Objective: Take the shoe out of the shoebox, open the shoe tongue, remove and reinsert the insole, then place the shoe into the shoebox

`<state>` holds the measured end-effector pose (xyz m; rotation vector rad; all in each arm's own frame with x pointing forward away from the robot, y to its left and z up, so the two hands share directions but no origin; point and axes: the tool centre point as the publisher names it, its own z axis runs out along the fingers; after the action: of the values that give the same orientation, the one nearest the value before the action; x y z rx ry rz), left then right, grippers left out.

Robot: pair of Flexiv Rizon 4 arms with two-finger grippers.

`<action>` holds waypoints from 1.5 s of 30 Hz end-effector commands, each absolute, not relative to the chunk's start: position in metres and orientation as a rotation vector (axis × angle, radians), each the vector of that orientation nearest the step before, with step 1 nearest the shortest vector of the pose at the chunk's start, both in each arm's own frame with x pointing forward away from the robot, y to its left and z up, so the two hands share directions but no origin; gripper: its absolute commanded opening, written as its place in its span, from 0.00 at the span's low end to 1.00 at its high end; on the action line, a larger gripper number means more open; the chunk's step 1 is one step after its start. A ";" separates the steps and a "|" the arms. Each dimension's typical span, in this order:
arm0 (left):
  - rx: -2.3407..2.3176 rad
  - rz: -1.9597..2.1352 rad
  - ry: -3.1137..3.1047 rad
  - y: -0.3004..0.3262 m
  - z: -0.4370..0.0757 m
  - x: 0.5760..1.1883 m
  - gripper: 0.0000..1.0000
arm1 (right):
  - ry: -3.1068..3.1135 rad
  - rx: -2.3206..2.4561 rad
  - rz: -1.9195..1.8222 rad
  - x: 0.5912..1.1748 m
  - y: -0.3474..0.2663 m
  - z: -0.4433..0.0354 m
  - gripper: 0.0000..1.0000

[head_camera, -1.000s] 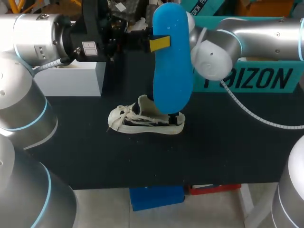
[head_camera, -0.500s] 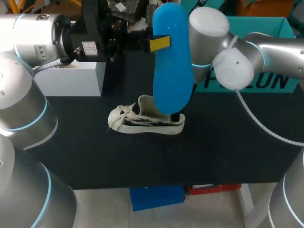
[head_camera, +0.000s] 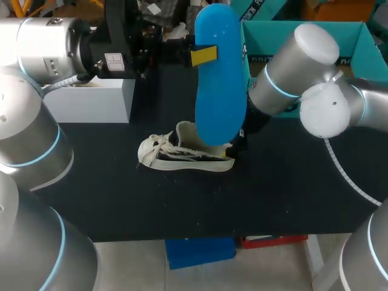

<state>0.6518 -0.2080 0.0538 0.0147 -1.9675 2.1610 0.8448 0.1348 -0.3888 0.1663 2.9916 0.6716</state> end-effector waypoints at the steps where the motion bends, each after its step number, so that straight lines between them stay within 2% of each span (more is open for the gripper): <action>1: 0.017 2.161 -1.970 -0.209 0.054 0.651 0.00 | 2.926 0.166 0.880 0.840 0.131 -0.397 1.00; 18: 0.017 2.161 -1.970 -0.209 0.054 0.651 0.00 | 2.831 0.165 1.161 0.834 0.124 -0.412 1.00; 30: 0.017 2.161 -1.970 -0.209 0.054 0.651 0.00 | 2.836 0.174 1.209 0.834 0.122 -0.418 1.00; 39: 0.017 2.161 -1.970 -0.209 0.054 0.651 0.00 | 2.845 0.181 1.205 0.832 0.121 -0.419 1.00; 43: 0.017 2.161 -1.970 -0.209 0.054 0.651 0.00 | 2.855 0.201 1.135 0.834 0.114 -0.411 1.00; 45: 0.017 2.161 -1.970 -0.209 0.054 0.651 0.00 | 2.943 0.224 0.980 0.835 0.111 -0.407 1.00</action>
<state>0.6518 -0.2079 0.0538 0.0148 -1.9675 2.1611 0.8362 0.1129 -0.4192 0.2051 2.8486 1.1572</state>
